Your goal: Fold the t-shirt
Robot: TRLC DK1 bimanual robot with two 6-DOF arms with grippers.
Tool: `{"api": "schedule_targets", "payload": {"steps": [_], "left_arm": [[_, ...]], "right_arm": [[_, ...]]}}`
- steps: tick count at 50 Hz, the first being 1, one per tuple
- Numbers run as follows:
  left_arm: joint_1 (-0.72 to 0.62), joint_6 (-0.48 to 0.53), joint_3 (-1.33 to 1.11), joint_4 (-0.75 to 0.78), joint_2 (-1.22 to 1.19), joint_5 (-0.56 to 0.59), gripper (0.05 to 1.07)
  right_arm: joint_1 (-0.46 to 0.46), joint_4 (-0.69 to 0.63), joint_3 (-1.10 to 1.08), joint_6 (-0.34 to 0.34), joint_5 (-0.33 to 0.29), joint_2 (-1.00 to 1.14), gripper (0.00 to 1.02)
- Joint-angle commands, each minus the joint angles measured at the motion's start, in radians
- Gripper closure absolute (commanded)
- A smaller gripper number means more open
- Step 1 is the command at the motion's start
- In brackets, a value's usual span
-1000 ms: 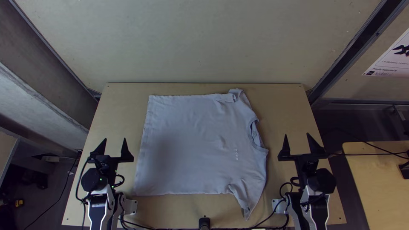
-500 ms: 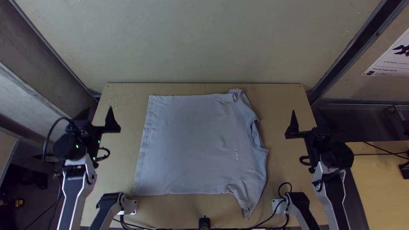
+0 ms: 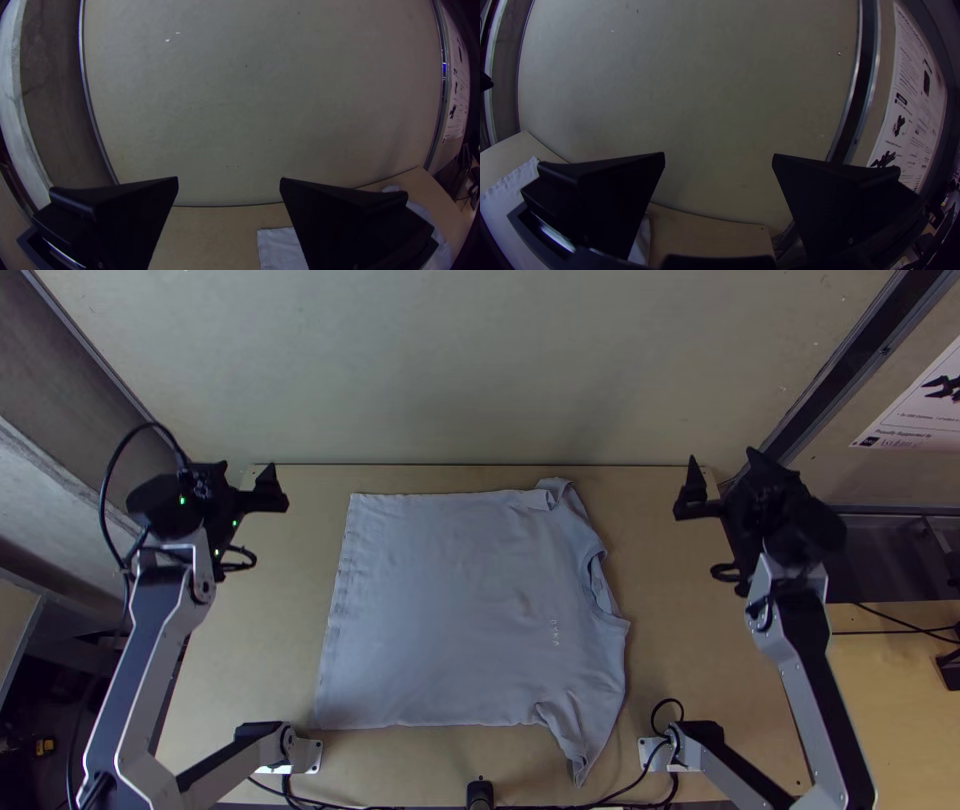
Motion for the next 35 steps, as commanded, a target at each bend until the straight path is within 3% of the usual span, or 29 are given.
{"api": "schedule_targets", "payload": {"steps": [1, 8, 21, 28, 35], "left_arm": [[-0.008, -0.025, 0.123, -0.072, 0.087, 0.005, 0.10], [-0.020, -0.062, 0.246, -0.152, 0.208, 0.004, 0.10], [-0.023, -0.157, 0.470, -0.333, 0.440, 0.007, 0.10], [-0.040, -0.156, 0.603, -0.491, 0.587, 0.007, 0.10], [-0.055, -0.157, 0.651, -0.518, 0.671, 0.008, 0.10]], "right_arm": [[0.022, -0.043, 0.088, 0.018, 0.023, 0.081, 0.04], [0.031, -0.091, 0.160, 0.088, 0.046, 0.161, 0.04], [0.040, -0.358, 0.367, 0.296, 0.058, 0.354, 0.04], [0.050, -0.448, 0.424, 0.379, 0.058, 0.423, 0.04], [0.045, -0.534, 0.487, 0.457, 0.057, 0.489, 0.04]]}}
